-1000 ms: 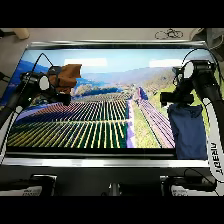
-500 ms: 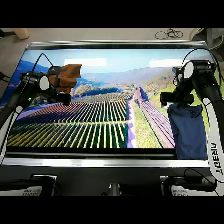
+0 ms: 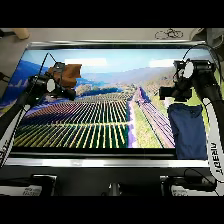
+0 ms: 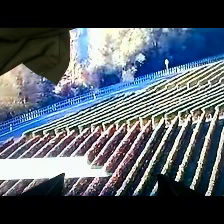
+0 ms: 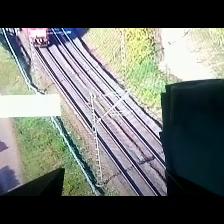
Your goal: Fold the shirts.
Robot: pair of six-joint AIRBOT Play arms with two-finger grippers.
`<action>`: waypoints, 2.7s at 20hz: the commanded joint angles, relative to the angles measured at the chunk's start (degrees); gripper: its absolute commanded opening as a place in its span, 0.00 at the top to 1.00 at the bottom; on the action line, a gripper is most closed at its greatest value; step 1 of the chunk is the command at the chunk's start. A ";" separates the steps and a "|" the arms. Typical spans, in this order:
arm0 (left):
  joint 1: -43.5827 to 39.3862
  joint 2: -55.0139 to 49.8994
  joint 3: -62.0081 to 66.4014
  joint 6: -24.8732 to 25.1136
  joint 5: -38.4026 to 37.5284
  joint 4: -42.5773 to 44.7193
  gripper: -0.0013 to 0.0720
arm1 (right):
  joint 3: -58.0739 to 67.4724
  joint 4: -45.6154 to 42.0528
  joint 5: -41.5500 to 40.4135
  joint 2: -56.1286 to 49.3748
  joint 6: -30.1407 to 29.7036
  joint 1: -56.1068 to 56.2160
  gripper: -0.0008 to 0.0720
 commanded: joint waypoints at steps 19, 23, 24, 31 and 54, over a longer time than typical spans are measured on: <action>17.51 -30.10 28.35 -7.54 14.60 -38.38 0.94 | 0.07 6.16 -12.50 0.35 1.86 0.04 0.07; 14.60 -13.68 28.33 23.45 15.52 -53.96 0.94 | 0.17 2.67 -13.20 5.05 -2.69 0.04 0.07; 12.85 -7.85 28.33 27.45 12.92 -53.62 0.94 | 0.17 0.92 -13.42 7.15 -2.69 0.04 0.07; -15.08 16.96 14.78 14.86 -8.11 -18.67 0.94 | 0.11 -1.07 2.89 21.05 3.23 0.04 0.07; -4.39 16.20 -38.64 7.54 5.84 -43.63 0.04 | -22.38 26.73 0.79 5.07 -11.87 0.07 0.07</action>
